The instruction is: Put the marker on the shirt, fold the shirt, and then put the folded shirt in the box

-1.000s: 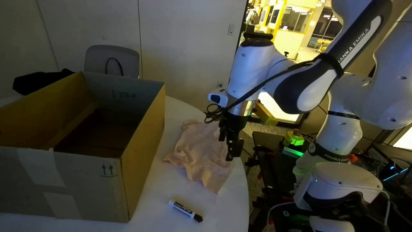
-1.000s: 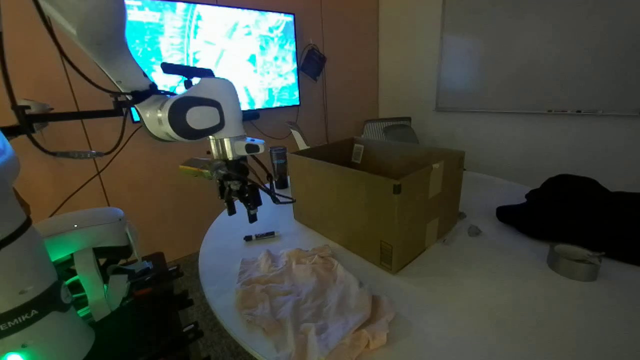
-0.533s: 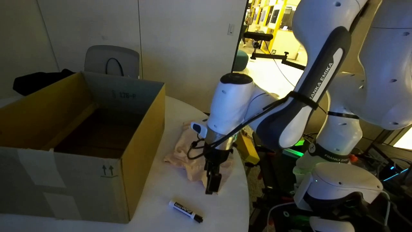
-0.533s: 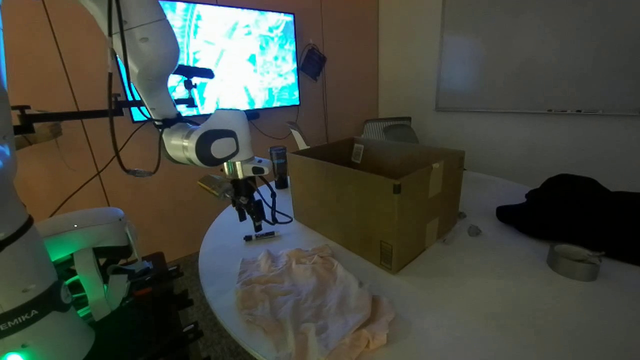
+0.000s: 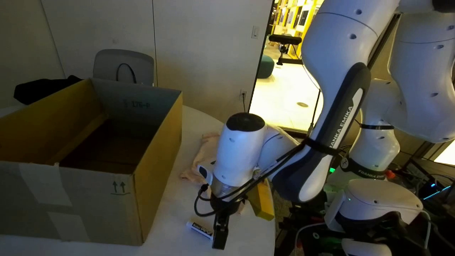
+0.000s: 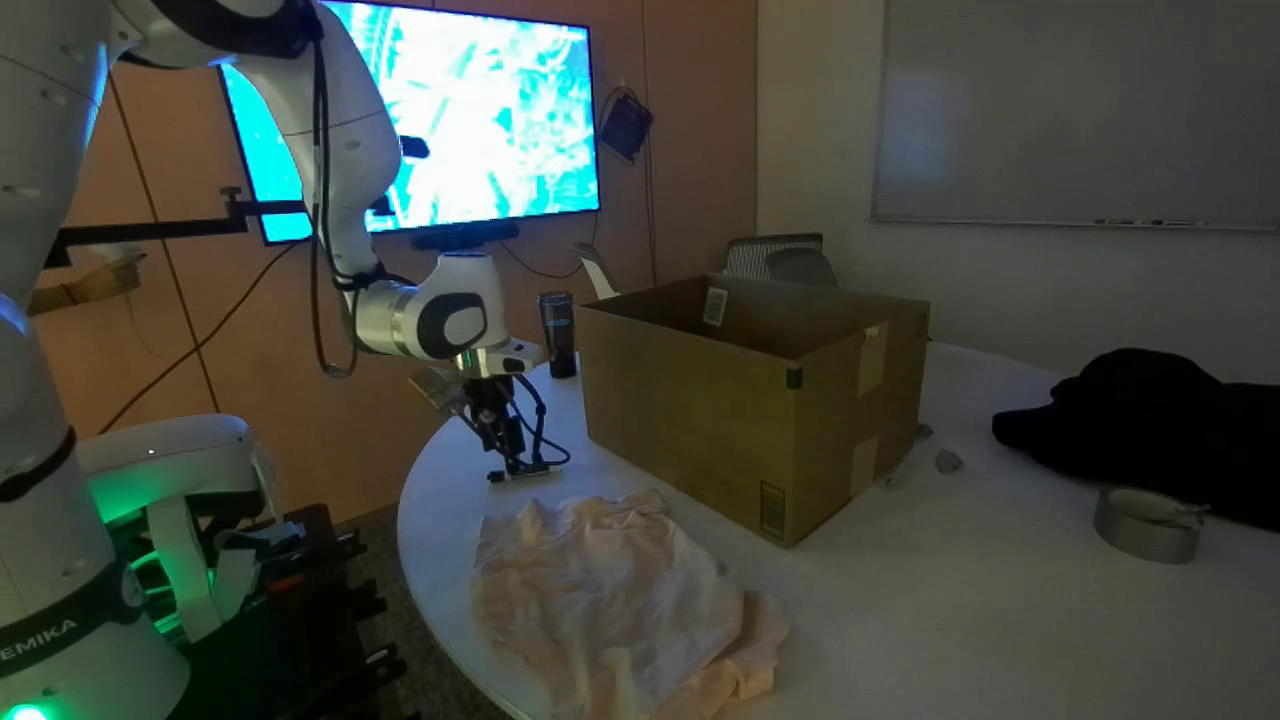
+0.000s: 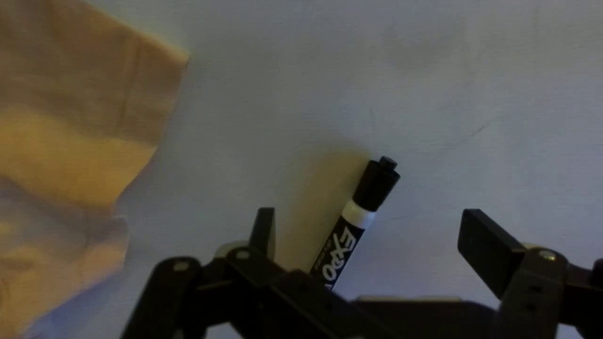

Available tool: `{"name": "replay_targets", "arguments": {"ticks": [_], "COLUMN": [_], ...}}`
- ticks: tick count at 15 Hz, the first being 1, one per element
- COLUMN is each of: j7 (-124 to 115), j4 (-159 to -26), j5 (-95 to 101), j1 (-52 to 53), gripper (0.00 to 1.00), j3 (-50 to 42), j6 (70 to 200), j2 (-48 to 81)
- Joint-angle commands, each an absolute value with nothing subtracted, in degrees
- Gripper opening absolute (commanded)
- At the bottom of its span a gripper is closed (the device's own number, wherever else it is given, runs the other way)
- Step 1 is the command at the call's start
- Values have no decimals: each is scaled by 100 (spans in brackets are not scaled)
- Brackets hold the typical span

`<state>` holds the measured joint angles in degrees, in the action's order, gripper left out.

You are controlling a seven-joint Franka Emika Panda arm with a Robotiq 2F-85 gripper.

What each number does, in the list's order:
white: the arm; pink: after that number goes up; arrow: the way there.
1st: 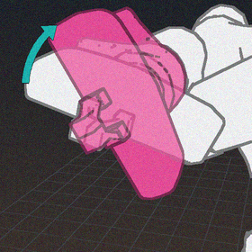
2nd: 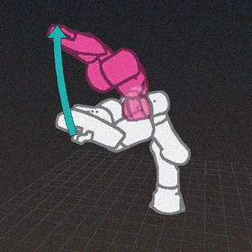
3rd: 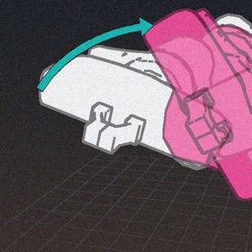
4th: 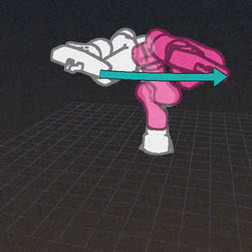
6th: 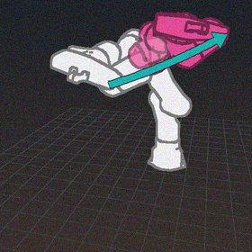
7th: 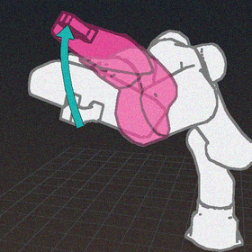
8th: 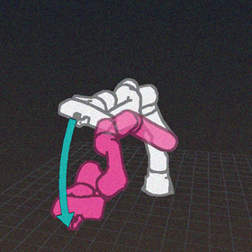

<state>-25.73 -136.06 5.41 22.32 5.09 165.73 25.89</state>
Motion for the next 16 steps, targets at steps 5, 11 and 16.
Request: {"name": "replay_targets", "arguments": {"ticks": [5, 11, 16], "j7": [-2857, -2731, -2642], "j4": [-12723, -12622, -12603], "j5": [421, 359, 469], "j1": [2936, 2900, 2923], "gripper": [100, 67, 28], "j3": [-115, -107, -129], "j6": [16664, 16528, 16157], "j2": [3563, 3575, 3379]}}
